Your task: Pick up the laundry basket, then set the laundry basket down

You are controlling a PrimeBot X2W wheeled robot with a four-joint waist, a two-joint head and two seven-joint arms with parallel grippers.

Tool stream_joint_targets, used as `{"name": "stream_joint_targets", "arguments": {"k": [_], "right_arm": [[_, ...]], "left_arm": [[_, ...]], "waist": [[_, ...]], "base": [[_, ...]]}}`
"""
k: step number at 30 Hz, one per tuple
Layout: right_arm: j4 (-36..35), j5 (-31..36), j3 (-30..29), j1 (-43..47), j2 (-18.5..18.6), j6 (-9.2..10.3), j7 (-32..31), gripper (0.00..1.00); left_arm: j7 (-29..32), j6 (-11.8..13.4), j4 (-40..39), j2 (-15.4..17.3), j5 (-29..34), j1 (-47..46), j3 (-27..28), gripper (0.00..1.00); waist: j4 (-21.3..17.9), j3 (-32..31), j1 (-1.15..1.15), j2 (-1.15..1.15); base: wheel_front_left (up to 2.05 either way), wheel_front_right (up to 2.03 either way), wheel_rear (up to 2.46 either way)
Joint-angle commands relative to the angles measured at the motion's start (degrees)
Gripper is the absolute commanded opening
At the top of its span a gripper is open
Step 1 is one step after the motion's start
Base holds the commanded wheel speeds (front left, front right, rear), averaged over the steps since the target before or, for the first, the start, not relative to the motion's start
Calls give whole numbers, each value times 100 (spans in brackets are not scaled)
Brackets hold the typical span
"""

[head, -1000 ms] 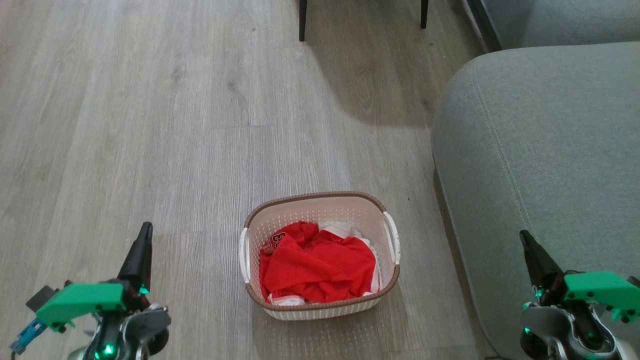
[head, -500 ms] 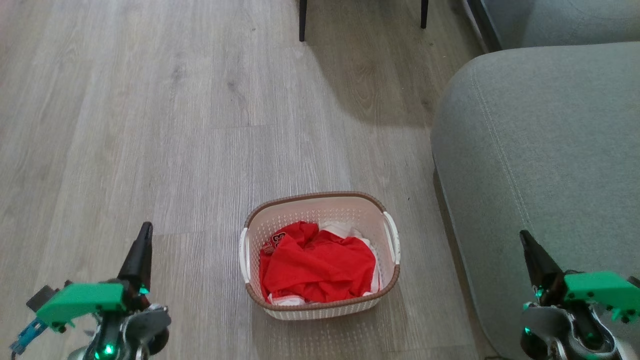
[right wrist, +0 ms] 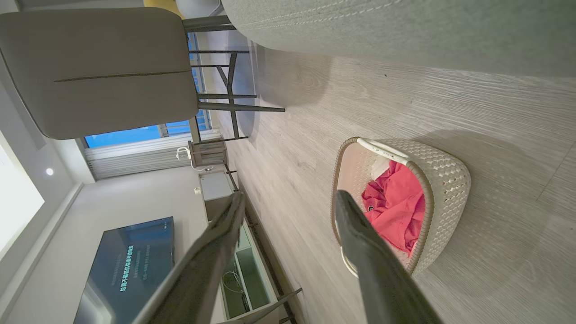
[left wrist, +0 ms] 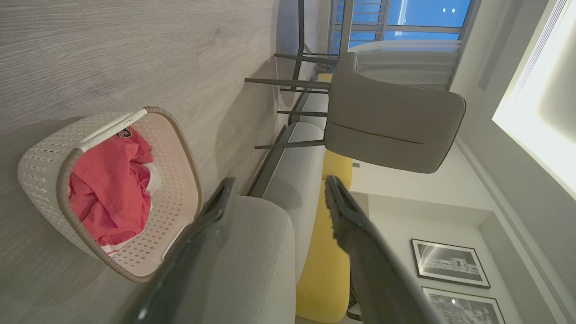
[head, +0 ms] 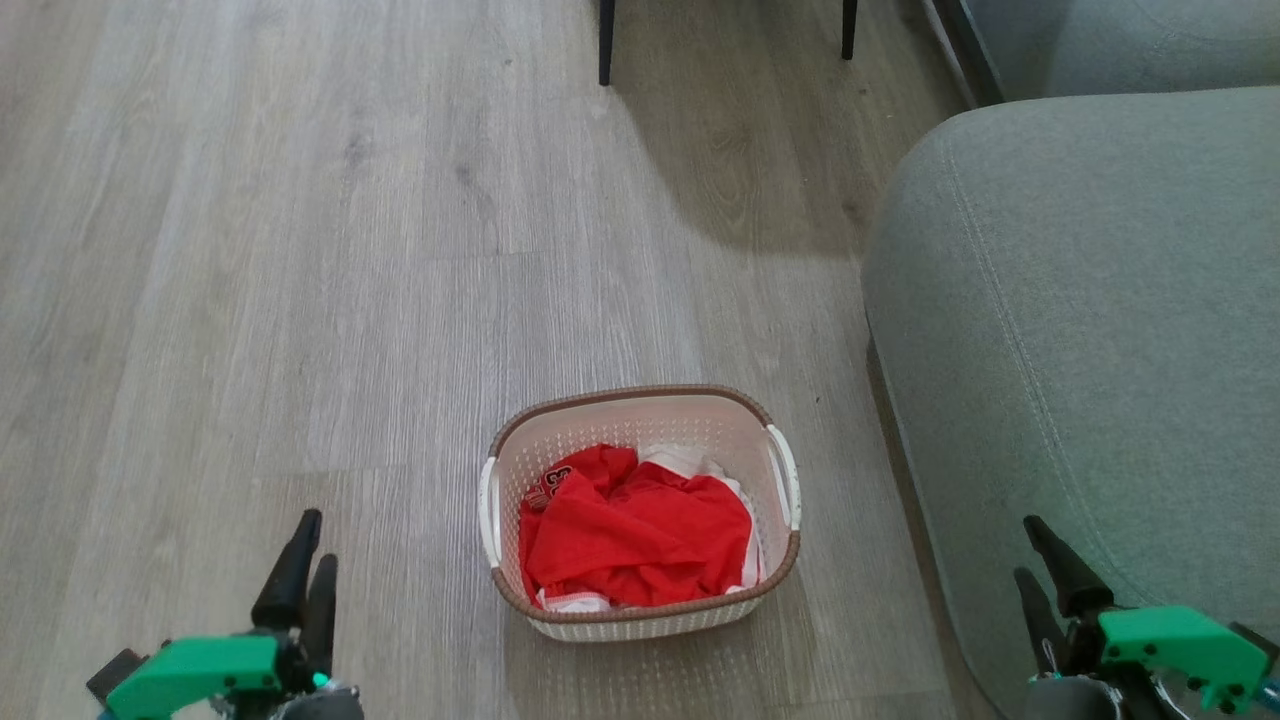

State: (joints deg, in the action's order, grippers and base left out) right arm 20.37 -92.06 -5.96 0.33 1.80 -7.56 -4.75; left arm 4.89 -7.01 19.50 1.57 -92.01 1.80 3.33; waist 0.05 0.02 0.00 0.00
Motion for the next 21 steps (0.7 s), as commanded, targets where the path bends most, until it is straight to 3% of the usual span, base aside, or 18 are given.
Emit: {"name": "stream_joint_targets", "arguments": {"k": [1, 21], "right_arm": [[-212, 76, 16, -217, 25, 1, 55, 100], [-578, 1204, 201, -256, 40, 2, 391, 100]], "left_arm": [[-44, 17, -210, 51, 78, -280, -22, 100], [-385, 228, -687, 65, 1367, -349, -274, 100]], "waist": [[1, -1, 0, 0], [9, -14, 0, 0]], "base": [[0, 0, 0], [0, 0, 0]]}}
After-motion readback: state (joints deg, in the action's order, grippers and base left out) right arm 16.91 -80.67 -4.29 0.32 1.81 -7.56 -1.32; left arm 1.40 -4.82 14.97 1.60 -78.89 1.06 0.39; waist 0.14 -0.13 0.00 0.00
